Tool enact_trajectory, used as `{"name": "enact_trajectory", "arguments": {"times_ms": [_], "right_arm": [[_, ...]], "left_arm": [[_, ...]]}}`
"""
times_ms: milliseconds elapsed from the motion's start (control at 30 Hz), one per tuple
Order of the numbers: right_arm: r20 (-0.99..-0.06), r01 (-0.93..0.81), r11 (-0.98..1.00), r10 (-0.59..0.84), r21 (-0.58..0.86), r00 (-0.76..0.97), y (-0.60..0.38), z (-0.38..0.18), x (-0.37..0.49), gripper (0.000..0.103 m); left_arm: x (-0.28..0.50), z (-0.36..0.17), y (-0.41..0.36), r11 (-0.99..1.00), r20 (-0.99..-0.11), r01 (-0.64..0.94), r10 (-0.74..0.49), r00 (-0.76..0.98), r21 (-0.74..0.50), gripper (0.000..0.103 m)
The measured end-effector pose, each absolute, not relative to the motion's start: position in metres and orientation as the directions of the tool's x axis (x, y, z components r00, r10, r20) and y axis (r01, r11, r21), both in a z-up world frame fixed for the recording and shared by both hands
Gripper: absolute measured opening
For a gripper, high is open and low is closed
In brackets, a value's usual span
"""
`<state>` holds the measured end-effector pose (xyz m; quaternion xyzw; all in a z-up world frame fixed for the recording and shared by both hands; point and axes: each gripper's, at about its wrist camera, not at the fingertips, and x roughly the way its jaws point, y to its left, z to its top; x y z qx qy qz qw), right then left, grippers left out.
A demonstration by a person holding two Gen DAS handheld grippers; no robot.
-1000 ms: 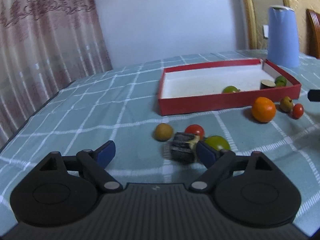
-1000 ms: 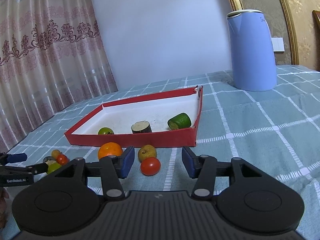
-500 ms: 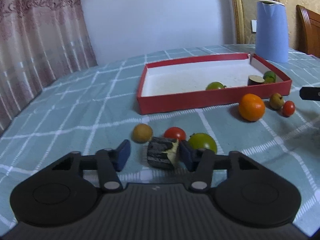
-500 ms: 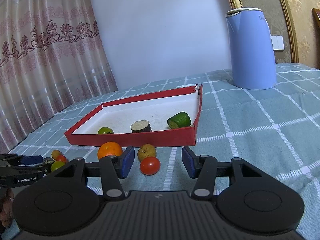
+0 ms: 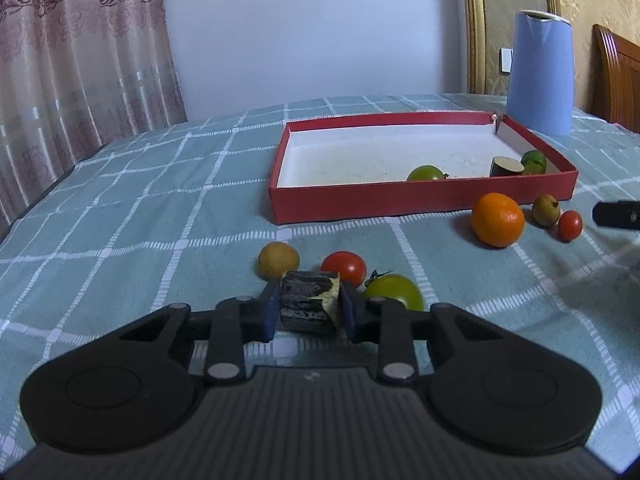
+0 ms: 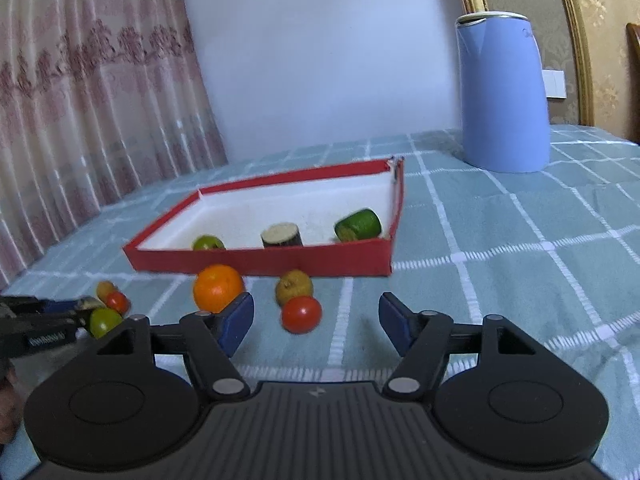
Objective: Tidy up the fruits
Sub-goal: 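Grasp the dark eggplant chunk with the left gripper, then carry the eggplant chunk into the tray and open the left gripper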
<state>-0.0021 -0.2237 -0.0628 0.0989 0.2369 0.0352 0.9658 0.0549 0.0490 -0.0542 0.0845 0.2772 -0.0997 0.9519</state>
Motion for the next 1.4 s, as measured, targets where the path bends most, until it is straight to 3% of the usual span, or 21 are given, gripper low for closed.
{"name": "enact_trajectory", "arguments": {"times_ms": [467,933,1233,1400], "right_arm": [[-0.530,0.003,0.988,0.080,0.152,0.844,-0.214,-0.070,0.006,0.069],[-0.532,0.010,0.988,0.075,0.156,0.843,-0.215,-0.070,0.007,0.069],[-0.524,0.002,0.986,0.087,0.168,0.847,-0.217,-0.070,0.005,0.069],[-0.521,0.000,0.983,0.097,0.183,0.848,-0.219,-0.070,0.005,0.069]], "left_arm": [[0.055,-0.054,0.052,0.972,-0.538,0.215,-0.131,0.833,0.095,0.027],[0.050,-0.048,0.055,0.979,-0.511,0.180,-0.109,0.853,0.093,0.027],[0.058,-0.001,0.042,0.979,-0.413,0.166,-0.103,0.905,0.119,0.027],[0.094,0.015,0.022,0.978,-0.402,0.165,-0.100,0.910,0.130,0.027]]}}
